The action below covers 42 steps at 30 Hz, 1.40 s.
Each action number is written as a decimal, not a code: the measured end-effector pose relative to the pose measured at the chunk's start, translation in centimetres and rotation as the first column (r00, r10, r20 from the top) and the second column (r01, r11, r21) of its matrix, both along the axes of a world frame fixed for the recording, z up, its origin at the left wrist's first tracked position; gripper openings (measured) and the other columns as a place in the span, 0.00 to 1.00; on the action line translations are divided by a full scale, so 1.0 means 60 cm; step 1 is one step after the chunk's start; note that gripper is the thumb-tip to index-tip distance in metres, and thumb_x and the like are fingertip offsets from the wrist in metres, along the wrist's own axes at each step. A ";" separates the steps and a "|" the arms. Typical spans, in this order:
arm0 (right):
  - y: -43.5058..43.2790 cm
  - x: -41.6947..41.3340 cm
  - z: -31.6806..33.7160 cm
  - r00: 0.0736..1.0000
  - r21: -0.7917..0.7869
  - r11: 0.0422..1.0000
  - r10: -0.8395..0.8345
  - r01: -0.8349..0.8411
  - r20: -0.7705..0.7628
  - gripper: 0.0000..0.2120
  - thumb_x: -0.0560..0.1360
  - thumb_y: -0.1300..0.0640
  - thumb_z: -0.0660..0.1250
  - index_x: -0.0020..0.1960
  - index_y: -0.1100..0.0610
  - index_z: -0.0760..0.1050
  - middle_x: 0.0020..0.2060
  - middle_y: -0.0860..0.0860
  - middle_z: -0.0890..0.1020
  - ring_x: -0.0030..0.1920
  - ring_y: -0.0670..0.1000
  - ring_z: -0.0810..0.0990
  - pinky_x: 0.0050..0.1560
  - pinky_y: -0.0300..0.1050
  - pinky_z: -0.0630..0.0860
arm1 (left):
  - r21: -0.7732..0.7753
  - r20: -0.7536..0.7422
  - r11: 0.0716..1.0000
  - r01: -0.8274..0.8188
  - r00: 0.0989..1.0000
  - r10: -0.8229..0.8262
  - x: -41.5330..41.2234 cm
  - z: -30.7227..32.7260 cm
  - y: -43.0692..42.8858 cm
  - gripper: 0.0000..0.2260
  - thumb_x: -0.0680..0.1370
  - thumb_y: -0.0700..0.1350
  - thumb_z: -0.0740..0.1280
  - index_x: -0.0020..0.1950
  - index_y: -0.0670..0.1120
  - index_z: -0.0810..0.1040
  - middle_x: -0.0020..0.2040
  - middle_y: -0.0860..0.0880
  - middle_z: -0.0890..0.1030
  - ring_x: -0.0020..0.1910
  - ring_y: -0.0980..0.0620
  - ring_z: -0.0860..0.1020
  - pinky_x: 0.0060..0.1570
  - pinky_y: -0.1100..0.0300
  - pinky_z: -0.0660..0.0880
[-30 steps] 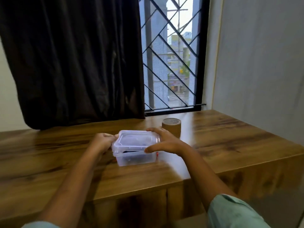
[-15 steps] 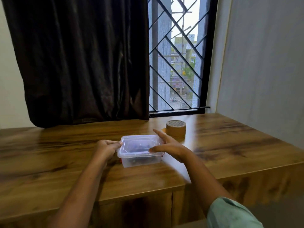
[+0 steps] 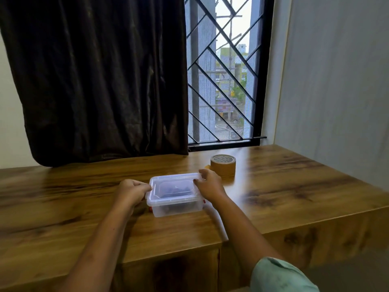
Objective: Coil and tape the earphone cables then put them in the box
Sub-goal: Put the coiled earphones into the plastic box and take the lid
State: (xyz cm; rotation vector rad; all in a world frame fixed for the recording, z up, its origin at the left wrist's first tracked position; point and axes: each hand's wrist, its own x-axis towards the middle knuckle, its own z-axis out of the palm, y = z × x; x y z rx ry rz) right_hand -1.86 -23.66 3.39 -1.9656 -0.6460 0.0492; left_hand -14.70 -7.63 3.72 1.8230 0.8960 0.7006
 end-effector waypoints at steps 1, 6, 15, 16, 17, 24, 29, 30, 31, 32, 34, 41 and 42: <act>0.002 -0.001 0.000 1.000 -0.021 0.999 -0.024 0.025 0.006 0.21 0.78 0.59 0.64 0.70 0.61 0.68 0.66 0.56 0.74 0.65 0.55 0.73 0.62 0.43 0.70 | -0.002 -0.007 1.000 0.002 1.000 -0.002 0.001 0.000 0.000 0.02 0.74 0.41 0.69 0.44 0.43 0.80 0.41 0.44 0.82 0.43 0.45 0.80 0.49 0.46 0.79; 0.011 0.005 0.004 0.997 -0.085 0.994 -0.067 0.063 -0.046 0.18 0.78 0.57 0.65 0.66 0.61 0.72 0.62 0.57 0.77 0.60 0.54 0.76 0.54 0.41 0.72 | -0.089 -0.015 0.996 0.027 0.999 -0.028 0.001 -0.004 0.003 0.05 0.75 0.42 0.69 0.48 0.42 0.81 0.43 0.44 0.82 0.42 0.47 0.78 0.40 0.55 0.76; -0.009 0.006 0.001 0.922 -0.113 0.991 -0.103 0.065 -0.374 0.20 0.75 0.45 0.67 0.59 0.59 0.71 0.37 0.52 0.75 0.34 0.49 0.76 0.36 0.43 0.78 | -0.302 -0.119 0.946 0.116 0.980 -0.158 -0.021 0.002 -0.005 0.10 0.78 0.52 0.64 0.49 0.46 0.74 0.42 0.45 0.76 0.39 0.49 0.73 0.36 0.59 0.71; -0.014 0.007 0.005 0.921 -0.133 0.989 -0.106 0.060 -0.376 0.19 0.75 0.44 0.67 0.55 0.58 0.70 0.37 0.51 0.75 0.33 0.49 0.75 0.32 0.40 0.75 | -0.333 -0.113 0.935 0.123 0.979 -0.169 -0.021 0.003 -0.006 0.10 0.78 0.52 0.64 0.48 0.46 0.75 0.42 0.45 0.76 0.40 0.49 0.73 0.38 0.58 0.72; -0.015 0.010 0.007 0.918 -0.147 0.988 -0.107 0.054 -0.382 0.19 0.74 0.44 0.68 0.53 0.58 0.70 0.37 0.52 0.75 0.33 0.48 0.74 0.31 0.39 0.73 | -0.366 -0.100 0.922 0.124 0.980 -0.171 -0.020 0.004 -0.006 0.09 0.78 0.51 0.64 0.48 0.45 0.75 0.42 0.44 0.77 0.40 0.49 0.73 0.39 0.57 0.72; -0.014 0.022 0.009 0.935 -0.159 0.986 -0.108 0.057 -0.338 0.23 0.70 0.44 0.73 0.54 0.58 0.72 0.39 0.53 0.75 0.35 0.50 0.76 0.33 0.42 0.76 | -0.296 -0.058 0.954 0.044 0.996 -0.064 -0.008 0.012 -0.002 0.10 0.75 0.43 0.70 0.51 0.38 0.76 0.42 0.42 0.79 0.38 0.48 0.77 0.36 0.56 0.76; -0.002 0.013 0.014 0.982 -0.314 0.932 -0.190 0.181 0.004 0.22 0.72 0.43 0.71 0.55 0.59 0.75 0.49 0.55 0.81 0.45 0.55 0.82 0.43 0.46 0.80 | 0.211 -0.213 0.972 -0.099 0.966 0.145 0.011 0.001 -0.016 0.07 0.75 0.45 0.69 0.42 0.42 0.79 0.37 0.44 0.81 0.36 0.48 0.78 0.38 0.55 0.76; 0.000 0.009 0.016 0.980 -0.343 0.918 -0.196 0.199 0.044 0.22 0.73 0.43 0.70 0.56 0.60 0.75 0.50 0.56 0.81 0.47 0.56 0.82 0.41 0.43 0.77 | 0.304 -0.235 0.947 -0.107 0.955 0.183 0.012 -0.001 -0.021 0.07 0.75 0.46 0.68 0.41 0.43 0.78 0.36 0.46 0.80 0.35 0.49 0.78 0.35 0.56 0.76; 0.001 0.006 0.017 0.977 -0.374 0.902 -0.197 0.214 0.084 0.22 0.74 0.43 0.69 0.57 0.60 0.75 0.51 0.56 0.81 0.48 0.56 0.82 0.39 0.42 0.73 | 0.385 -0.258 0.916 -0.111 0.940 0.222 0.014 -0.002 -0.026 0.08 0.76 0.46 0.68 0.41 0.43 0.77 0.36 0.46 0.79 0.34 0.50 0.77 0.32 0.58 0.74; 0.002 0.004 0.018 0.973 -0.403 0.886 -0.195 0.230 0.126 0.21 0.75 0.44 0.68 0.57 0.60 0.75 0.52 0.56 0.81 0.49 0.56 0.81 0.38 0.42 0.71 | 0.450 -0.279 0.886 -0.111 0.925 0.258 0.015 -0.003 -0.032 0.08 0.77 0.46 0.67 0.41 0.44 0.76 0.36 0.47 0.78 0.33 0.51 0.75 0.29 0.60 0.71; 0.005 -0.003 0.022 0.957 -0.447 0.852 -0.193 0.273 0.216 0.20 0.76 0.45 0.66 0.59 0.60 0.74 0.52 0.56 0.81 0.51 0.55 0.81 0.38 0.42 0.69 | 0.518 -0.295 0.848 -0.110 0.908 0.298 0.018 -0.004 -0.038 0.08 0.78 0.47 0.66 0.42 0.44 0.76 0.36 0.47 0.77 0.32 0.52 0.74 0.29 0.62 0.69; -0.003 -0.020 0.023 0.954 -0.430 0.865 -0.158 0.259 0.256 0.18 0.80 0.48 0.61 0.60 0.61 0.75 0.56 0.57 0.80 0.55 0.57 0.79 0.43 0.43 0.70 | 0.497 -0.221 0.852 -0.165 0.925 0.308 0.010 -0.012 -0.062 0.09 0.80 0.47 0.62 0.48 0.42 0.77 0.38 0.47 0.76 0.35 0.51 0.74 0.29 0.63 0.67; -0.008 -0.023 0.020 0.963 -0.401 0.888 -0.141 0.226 0.231 0.18 0.80 0.48 0.61 0.61 0.62 0.74 0.57 0.57 0.79 0.55 0.56 0.79 0.44 0.42 0.69 | 0.419 -0.169 0.889 -0.182 0.947 0.273 0.008 -0.022 -0.061 0.11 0.80 0.48 0.61 0.50 0.42 0.78 0.39 0.47 0.78 0.35 0.51 0.75 0.31 0.61 0.70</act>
